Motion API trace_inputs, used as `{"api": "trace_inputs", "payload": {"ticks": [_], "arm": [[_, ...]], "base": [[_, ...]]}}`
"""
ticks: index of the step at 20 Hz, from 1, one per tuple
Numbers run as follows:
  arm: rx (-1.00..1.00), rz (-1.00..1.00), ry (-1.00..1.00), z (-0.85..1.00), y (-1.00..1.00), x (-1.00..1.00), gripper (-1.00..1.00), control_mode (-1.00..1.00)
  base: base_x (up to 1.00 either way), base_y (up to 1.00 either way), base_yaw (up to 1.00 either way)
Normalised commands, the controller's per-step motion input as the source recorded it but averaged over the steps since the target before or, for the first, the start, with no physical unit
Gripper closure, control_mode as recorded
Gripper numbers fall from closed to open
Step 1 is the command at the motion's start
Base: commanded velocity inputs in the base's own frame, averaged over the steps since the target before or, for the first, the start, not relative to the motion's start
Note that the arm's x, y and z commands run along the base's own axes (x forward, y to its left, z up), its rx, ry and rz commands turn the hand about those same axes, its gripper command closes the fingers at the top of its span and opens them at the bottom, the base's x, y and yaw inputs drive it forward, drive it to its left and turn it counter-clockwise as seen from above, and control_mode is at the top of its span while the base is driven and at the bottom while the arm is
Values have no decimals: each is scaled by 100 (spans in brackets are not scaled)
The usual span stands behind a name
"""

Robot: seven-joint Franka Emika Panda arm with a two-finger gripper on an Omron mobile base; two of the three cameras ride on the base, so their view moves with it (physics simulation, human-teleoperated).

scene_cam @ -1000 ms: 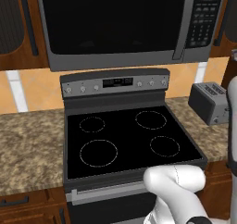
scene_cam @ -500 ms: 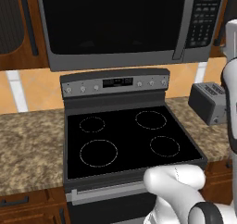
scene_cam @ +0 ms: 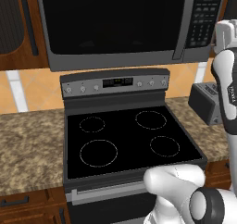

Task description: Open the microwave, place the bowl with waffle inside the microwave, then close the microwave door and turn it on.

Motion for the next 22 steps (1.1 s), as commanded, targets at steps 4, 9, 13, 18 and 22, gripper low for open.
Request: {"api": "trace_inputs", "payload": {"ticks": [4,9,13,18,22], "arm": [[0,1,0,-11,-2,49,100,-100],[0,2,0,-17,-9,57,100,-100],[0,1,0,-8,-12,57,100,-100],[0,1,0,0,-3,57,100,-100],[0,2,7,0,0,68,100,-100]], "base": [[0,0,0],[0,0,0],[0,0,0],[0,0,0],[0,0,0]]}}
